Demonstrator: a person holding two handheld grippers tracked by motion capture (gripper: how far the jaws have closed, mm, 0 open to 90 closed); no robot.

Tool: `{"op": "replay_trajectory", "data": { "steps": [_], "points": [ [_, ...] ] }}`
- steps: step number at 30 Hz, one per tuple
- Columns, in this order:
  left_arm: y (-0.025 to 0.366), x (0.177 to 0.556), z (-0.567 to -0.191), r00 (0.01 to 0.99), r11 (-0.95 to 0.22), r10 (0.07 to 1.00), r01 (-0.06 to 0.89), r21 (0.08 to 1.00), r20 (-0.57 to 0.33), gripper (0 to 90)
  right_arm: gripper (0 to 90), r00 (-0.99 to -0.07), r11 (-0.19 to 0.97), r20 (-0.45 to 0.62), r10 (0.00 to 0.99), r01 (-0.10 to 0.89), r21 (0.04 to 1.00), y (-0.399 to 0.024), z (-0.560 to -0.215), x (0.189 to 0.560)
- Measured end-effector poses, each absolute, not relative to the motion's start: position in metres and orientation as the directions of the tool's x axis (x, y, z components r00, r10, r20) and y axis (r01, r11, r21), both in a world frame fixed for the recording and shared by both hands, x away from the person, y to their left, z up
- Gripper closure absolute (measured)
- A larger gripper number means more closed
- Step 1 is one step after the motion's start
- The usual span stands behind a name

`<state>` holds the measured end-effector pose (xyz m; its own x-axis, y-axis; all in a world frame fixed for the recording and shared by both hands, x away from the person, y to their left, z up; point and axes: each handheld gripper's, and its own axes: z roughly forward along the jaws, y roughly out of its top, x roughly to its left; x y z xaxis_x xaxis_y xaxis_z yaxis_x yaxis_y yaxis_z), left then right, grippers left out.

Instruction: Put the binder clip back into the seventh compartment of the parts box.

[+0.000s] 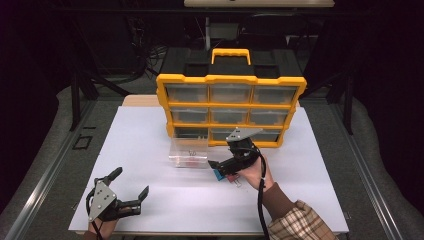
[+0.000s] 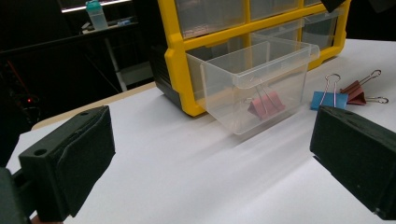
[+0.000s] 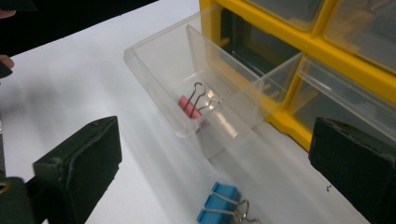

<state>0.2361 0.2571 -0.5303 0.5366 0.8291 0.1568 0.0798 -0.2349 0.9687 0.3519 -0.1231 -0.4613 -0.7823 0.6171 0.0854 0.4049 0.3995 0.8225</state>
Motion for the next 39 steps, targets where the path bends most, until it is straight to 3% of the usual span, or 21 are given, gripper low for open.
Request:
{"op": "replay_trajectory", "data": {
  "steps": [39],
  "points": [
    [0.256, 0.235, -0.53, 0.543, -0.239, 0.824, 0.077, 0.968, 0.16, 0.0, 0.0, -0.753, 0.432, 0.07, 0.655, 0.449, 0.782, -0.165, -0.504, 0.311]
  ]
}}
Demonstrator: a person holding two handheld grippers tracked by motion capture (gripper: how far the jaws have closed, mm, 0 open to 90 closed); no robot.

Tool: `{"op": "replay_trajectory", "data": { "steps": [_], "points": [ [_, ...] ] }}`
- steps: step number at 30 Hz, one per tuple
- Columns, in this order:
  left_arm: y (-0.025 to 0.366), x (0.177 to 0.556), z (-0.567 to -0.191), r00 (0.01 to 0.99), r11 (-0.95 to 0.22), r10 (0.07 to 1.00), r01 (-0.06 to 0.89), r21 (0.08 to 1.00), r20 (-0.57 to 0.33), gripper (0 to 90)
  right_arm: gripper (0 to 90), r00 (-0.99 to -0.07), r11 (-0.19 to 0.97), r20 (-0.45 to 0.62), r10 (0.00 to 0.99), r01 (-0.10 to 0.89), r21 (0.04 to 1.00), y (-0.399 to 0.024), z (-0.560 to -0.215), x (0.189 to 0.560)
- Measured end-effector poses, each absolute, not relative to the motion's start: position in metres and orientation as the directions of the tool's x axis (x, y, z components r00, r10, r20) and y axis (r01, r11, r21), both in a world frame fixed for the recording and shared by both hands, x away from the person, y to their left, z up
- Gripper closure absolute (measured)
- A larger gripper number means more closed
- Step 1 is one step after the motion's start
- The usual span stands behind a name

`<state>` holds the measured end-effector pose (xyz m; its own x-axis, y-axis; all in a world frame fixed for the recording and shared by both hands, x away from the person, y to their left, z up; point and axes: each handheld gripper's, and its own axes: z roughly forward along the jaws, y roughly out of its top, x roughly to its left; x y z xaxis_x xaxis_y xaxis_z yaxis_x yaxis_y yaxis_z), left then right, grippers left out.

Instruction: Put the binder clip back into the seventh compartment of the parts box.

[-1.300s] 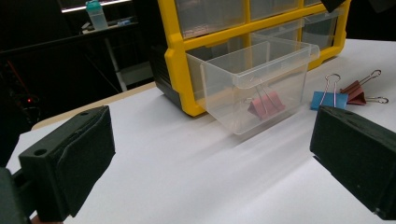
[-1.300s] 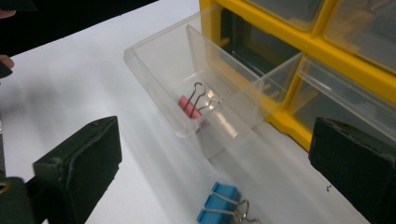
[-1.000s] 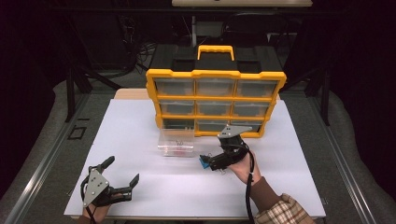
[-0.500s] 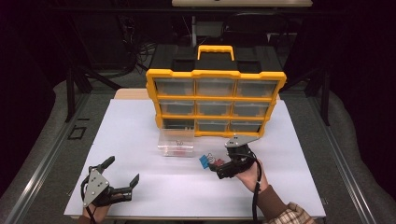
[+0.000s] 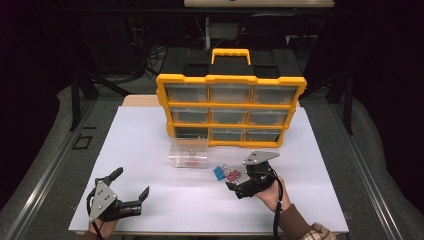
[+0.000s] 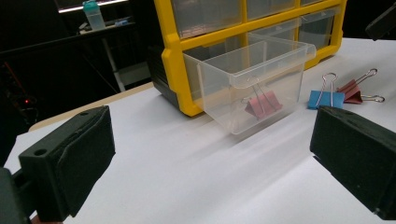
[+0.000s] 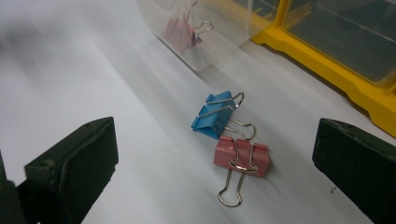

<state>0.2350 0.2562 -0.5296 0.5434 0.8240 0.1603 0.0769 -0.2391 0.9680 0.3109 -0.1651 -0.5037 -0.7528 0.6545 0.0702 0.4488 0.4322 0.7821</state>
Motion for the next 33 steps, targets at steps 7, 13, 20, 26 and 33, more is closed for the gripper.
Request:
{"op": "replay_trajectory", "data": {
  "steps": [7, 13, 20, 26, 33],
  "points": [
    [0.255, 0.237, -0.53, 0.548, -0.239, 0.822, 0.08, 0.968, 0.158, 0.0, 6.1, -0.763, 0.456, 0.041, 0.645, 0.427, 0.781, -0.163, -0.506, 0.31],
    [0.256, 0.236, -0.53, 0.547, -0.24, 0.822, 0.079, 0.967, 0.159, 0.0, 22.1, -0.772, 0.513, -0.008, 0.635, 0.414, 0.752, -0.158, -0.513, 0.306],
    [0.256, 0.236, -0.53, 0.551, -0.238, 0.82, 0.078, 0.968, 0.157, 0.0, 46.1, -0.76, 0.567, -0.08, 0.644, 0.405, 0.717, -0.158, -0.521, 0.305],
    [0.255, 0.236, -0.53, 0.552, -0.24, 0.819, 0.079, 0.968, 0.158, 0.0, 52.1, -0.747, 0.563, -0.103, 0.657, 0.394, 0.726, -0.162, -0.521, 0.308],
    [0.255, 0.236, -0.53, 0.551, -0.239, 0.819, 0.077, 0.968, 0.158, 0.0, 57.5, -0.729, 0.542, -0.08, 0.679, 0.426, 0.724, -0.162, -0.527, 0.314]
  ]
}}
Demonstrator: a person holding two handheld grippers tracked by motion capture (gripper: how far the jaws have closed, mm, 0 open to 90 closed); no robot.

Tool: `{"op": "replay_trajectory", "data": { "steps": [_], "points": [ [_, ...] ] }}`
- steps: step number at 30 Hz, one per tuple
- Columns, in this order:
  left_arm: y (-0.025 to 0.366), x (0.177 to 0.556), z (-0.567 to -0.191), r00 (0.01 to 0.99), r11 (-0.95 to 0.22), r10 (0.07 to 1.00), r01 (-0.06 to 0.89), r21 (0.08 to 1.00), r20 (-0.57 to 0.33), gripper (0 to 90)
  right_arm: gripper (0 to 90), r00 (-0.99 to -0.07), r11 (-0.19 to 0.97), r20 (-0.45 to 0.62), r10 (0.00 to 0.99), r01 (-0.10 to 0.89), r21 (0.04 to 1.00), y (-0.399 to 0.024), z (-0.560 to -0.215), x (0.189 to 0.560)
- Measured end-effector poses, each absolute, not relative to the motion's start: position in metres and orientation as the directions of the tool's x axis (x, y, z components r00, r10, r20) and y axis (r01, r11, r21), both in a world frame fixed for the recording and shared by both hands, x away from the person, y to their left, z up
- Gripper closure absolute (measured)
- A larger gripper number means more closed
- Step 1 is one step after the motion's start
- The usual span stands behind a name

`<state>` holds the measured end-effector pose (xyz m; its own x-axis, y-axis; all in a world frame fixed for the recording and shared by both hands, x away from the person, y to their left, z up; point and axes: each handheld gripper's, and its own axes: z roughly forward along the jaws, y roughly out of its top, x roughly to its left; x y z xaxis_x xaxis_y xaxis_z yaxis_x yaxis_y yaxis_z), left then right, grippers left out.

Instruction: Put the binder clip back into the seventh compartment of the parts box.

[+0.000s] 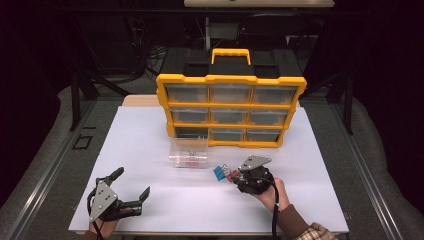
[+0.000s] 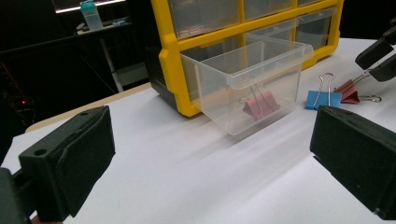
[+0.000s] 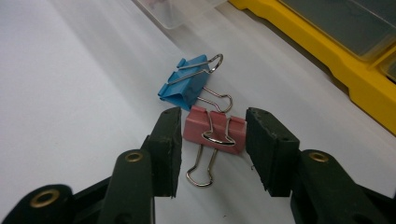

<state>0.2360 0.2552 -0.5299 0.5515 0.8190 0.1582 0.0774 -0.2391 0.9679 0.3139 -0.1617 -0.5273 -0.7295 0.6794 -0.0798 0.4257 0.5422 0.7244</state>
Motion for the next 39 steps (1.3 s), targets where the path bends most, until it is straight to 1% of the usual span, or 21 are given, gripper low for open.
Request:
{"op": "replay_trajectory", "data": {
  "steps": [7, 15, 21, 29, 30, 31, 34, 39],
  "points": [
    [0.256, 0.236, -0.53, 0.551, -0.239, 0.819, 0.077, 0.968, 0.159, 0.0, 63.4, -0.72, 0.53, -0.067, 0.691, 0.441, 0.724, -0.161, -0.531, 0.316],
    [0.256, 0.236, -0.53, 0.549, -0.239, 0.821, 0.075, 0.968, 0.16, 0.0, 66.1, -0.711, 0.541, -0.077, 0.699, 0.454, 0.708, -0.158, -0.535, 0.316],
    [0.256, 0.236, -0.53, 0.549, -0.239, 0.82, 0.076, 0.968, 0.16, 0.0, 71.4, -0.703, 0.544, -0.086, 0.706, 0.46, 0.702, -0.157, -0.537, 0.316],
    [0.257, 0.237, -0.53, 0.544, -0.239, 0.824, 0.08, 0.968, 0.159, 0.0, 72.8, -0.702, 0.547, -0.09, 0.706, 0.46, 0.699, -0.157, -0.538, 0.315],
    [0.257, 0.236, -0.53, 0.543, -0.238, 0.825, 0.079, 0.968, 0.158, 0.0, 73.0, -0.7, 0.562, -0.104, 0.706, 0.464, 0.685, -0.157, -0.536, 0.315],
    [0.256, 0.236, -0.53, 0.543, -0.239, 0.825, 0.079, 0.968, 0.159, 0.0, 73.1, -0.71, 0.567, -0.093, 0.698, 0.468, 0.678, -0.157, -0.536, 0.315],
    [0.256, 0.237, -0.53, 0.545, -0.241, 0.823, 0.079, 0.967, 0.161, 0.0, 73.5, -0.706, 0.554, -0.099, 0.702, 0.454, 0.697, -0.157, -0.537, 0.315],
    [0.256, 0.237, -0.53, 0.544, -0.241, 0.824, 0.079, 0.967, 0.16, 0.0, 73.9, -0.706, 0.562, -0.111, 0.7, 0.448, 0.696, -0.157, -0.536, 0.315]
  ]
}}
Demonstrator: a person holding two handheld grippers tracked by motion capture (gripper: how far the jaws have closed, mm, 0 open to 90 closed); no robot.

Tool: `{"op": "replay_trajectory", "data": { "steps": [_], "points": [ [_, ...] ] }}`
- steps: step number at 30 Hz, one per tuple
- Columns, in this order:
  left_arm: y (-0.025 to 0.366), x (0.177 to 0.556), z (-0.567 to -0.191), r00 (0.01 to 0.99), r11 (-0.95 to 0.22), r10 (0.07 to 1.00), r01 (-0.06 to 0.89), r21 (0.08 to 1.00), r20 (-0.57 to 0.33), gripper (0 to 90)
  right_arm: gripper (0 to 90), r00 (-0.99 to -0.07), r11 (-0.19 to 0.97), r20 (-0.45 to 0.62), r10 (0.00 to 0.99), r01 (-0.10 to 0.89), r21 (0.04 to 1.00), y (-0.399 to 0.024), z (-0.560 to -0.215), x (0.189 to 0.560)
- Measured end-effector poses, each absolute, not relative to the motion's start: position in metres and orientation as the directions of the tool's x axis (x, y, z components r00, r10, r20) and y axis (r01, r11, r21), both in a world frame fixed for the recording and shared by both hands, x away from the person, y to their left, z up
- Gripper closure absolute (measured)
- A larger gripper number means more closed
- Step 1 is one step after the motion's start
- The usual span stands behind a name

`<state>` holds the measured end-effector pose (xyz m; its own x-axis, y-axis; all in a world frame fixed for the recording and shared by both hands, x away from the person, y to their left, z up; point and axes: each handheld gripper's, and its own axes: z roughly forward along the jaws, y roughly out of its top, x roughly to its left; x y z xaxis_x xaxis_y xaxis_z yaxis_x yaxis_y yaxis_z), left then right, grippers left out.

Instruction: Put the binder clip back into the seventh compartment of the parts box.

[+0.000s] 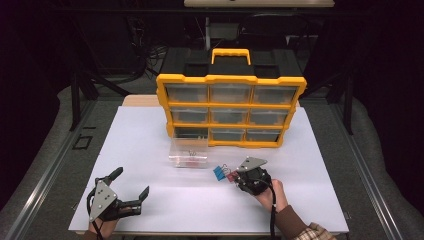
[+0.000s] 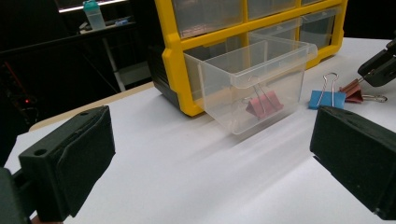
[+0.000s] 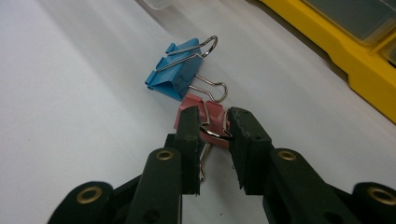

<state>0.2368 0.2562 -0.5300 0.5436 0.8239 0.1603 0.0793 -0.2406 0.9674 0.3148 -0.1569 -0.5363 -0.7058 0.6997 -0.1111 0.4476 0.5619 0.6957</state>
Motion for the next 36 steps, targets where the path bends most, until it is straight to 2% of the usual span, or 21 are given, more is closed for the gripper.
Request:
{"op": "replay_trajectory", "data": {
  "steps": [8, 36],
  "points": [
    [0.256, 0.236, -0.53, 0.544, -0.241, 0.823, 0.078, 0.967, 0.161, 0.0, 74.2, -0.709, 0.579, -0.125, 0.694, 0.445, 0.683, -0.157, -0.532, 0.313],
    [0.256, 0.236, -0.529, 0.545, -0.245, 0.822, 0.076, 0.967, 0.165, 0.0, 75.0, -0.704, 0.555, -0.137, 0.697, 0.408, 0.725, -0.159, -0.512, 0.311]
  ]
}}
